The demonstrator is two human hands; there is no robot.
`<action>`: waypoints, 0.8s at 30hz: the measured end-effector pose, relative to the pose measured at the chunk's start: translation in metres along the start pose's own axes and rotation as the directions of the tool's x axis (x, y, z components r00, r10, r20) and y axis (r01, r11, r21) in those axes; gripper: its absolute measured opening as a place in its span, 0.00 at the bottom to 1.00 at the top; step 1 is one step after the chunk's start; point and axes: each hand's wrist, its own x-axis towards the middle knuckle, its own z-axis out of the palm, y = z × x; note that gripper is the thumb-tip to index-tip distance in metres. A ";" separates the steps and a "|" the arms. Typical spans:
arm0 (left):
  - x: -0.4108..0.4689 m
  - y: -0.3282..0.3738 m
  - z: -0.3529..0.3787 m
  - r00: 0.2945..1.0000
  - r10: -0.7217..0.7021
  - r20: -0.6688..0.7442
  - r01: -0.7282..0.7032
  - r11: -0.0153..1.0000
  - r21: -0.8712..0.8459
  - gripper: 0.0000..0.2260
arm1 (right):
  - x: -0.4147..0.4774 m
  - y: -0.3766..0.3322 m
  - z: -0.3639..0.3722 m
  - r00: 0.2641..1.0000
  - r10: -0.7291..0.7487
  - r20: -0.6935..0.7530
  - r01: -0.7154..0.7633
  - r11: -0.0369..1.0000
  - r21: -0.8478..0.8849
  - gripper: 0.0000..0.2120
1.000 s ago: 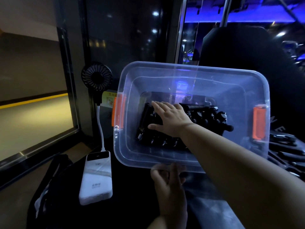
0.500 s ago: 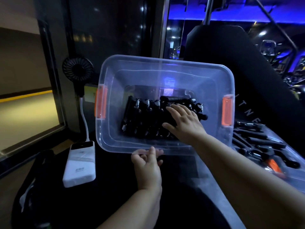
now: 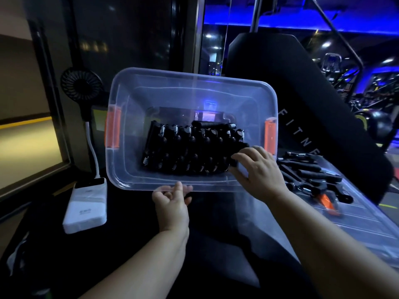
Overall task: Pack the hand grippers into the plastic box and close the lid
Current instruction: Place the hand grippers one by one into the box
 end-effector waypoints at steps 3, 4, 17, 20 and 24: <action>0.000 -0.001 -0.001 1.000 0.002 0.002 -0.002 1.000 0.001 0.04 | -0.019 0.012 0.000 0.997 0.019 -0.069 -0.022 0.999 -0.044 0.21; 0.000 -0.001 -0.001 1.000 0.005 0.002 -0.005 1.000 0.001 0.04 | -0.024 0.016 0.000 0.997 0.009 -0.074 -0.014 0.998 -0.060 0.22; 0.001 -0.003 0.000 1.000 0.015 0.003 -0.016 1.000 0.008 0.07 | -0.059 0.067 -0.009 0.662 0.693 0.285 -0.710 0.702 -0.057 0.37; 0.001 -0.004 0.001 1.000 0.023 0.006 -0.023 1.000 0.017 0.07 | -0.060 0.076 -0.006 0.525 0.775 0.351 -0.781 0.603 -0.163 0.28; 0.000 -0.005 0.002 1.000 0.024 0.006 -0.024 0.999 0.023 0.06 | -0.064 0.090 -0.003 0.378 0.806 0.455 -0.722 0.564 -0.400 0.28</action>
